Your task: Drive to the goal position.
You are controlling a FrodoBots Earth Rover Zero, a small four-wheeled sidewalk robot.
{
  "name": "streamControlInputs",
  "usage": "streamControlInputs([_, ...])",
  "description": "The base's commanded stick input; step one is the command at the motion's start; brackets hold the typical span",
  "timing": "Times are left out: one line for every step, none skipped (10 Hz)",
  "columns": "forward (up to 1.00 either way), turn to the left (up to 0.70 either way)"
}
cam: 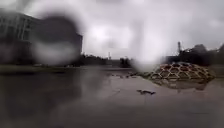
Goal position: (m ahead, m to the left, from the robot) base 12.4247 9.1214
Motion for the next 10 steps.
streamControlInputs([0.7,0.0])
streamControlInputs([0.7,0.0])
streamControlInputs([0.7,0.0])
streamControlInputs([0.7,0.0])
streamControlInputs([0.7,0.0])
streamControlInputs([0.7,0.0])
streamControlInputs([0.7,0.0])
streamControlInputs([0.7,0.0])
streamControlInputs([0.7,0.0])
streamControlInputs([0.7,0.0])
